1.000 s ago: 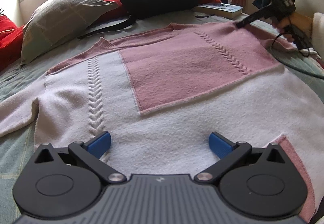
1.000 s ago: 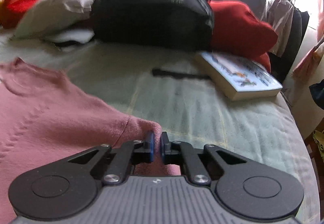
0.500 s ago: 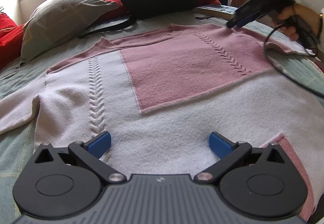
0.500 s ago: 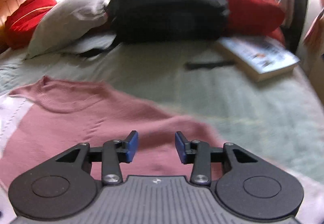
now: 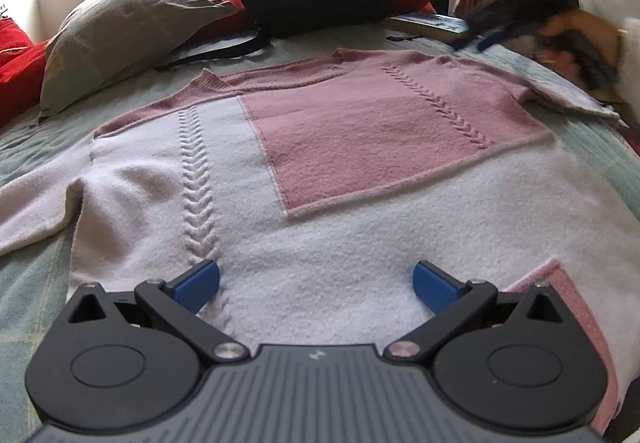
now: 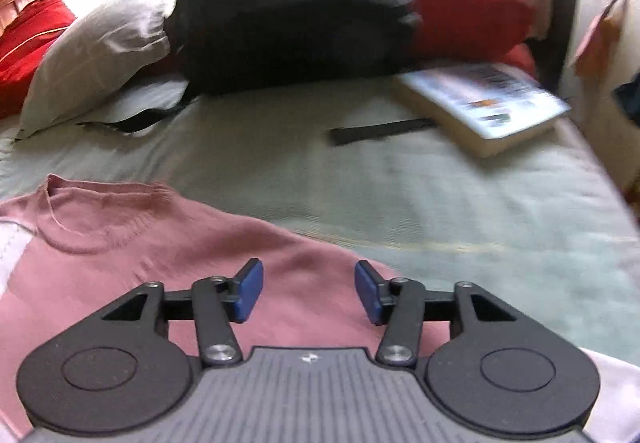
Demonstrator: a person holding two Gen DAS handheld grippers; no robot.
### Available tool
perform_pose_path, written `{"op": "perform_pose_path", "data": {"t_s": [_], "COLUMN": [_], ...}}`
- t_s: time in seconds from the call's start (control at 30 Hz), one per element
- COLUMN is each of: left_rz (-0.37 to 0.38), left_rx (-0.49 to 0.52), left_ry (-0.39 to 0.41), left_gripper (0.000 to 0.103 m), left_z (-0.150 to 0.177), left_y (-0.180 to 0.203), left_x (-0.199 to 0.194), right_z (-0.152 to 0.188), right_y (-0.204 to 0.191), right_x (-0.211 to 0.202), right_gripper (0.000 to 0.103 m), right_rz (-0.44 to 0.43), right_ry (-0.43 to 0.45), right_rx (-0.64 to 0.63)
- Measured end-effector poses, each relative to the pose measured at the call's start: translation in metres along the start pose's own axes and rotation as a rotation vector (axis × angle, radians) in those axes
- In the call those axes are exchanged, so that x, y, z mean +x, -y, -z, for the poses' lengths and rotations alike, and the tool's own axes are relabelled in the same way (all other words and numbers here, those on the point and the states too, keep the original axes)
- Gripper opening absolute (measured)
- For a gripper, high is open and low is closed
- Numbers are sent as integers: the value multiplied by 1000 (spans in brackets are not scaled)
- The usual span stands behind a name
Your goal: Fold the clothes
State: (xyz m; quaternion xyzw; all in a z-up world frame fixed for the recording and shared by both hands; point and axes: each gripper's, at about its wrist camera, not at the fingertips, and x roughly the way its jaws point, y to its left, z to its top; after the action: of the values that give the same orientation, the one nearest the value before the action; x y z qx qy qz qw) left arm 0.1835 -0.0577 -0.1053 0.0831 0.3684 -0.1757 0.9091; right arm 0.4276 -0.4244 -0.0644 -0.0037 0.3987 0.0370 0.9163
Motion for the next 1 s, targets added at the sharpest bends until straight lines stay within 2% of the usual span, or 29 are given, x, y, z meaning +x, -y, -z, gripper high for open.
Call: {"op": "perform_pose_path", "data": {"t_s": [0.07, 0.17, 0.33, 0.43, 0.5, 0.53, 0.67, 0.83, 1.0], "left_rz": [-3, -7, -16, -23, -28, -30, -34, -29, -30], "left_rx": [1, 1, 6, 5, 5, 5, 0, 4, 6], "left_ry": [4, 9, 4, -2, -6, -7, -8, -6, -6], "left_gripper": [102, 102, 102, 102, 102, 102, 102, 102, 102], "left_z": [1, 3, 2, 1, 0, 0, -1, -1, -1], "left_y": [1, 2, 3, 4, 5, 5, 5, 4, 4], "left_x": [0, -1, 0, 2, 4, 5, 7, 7, 7], "right_z": [13, 34, 74, 84, 80, 78, 78, 84, 108], "right_y": [30, 75, 138, 158, 165, 167, 180, 191, 222], "right_x": [-13, -30, -26, -18, -14, -11, -11, -51, -86], "right_gripper": [62, 63, 63, 66, 67, 71, 73, 73, 73], "right_rz": [63, 158, 248, 237, 265, 273, 246, 212, 223], "right_ry": [-20, -52, -97, -44, -13, -3, 25, 33, 22], "right_rx": [55, 146, 338, 393, 383, 378, 405, 431, 510]}}
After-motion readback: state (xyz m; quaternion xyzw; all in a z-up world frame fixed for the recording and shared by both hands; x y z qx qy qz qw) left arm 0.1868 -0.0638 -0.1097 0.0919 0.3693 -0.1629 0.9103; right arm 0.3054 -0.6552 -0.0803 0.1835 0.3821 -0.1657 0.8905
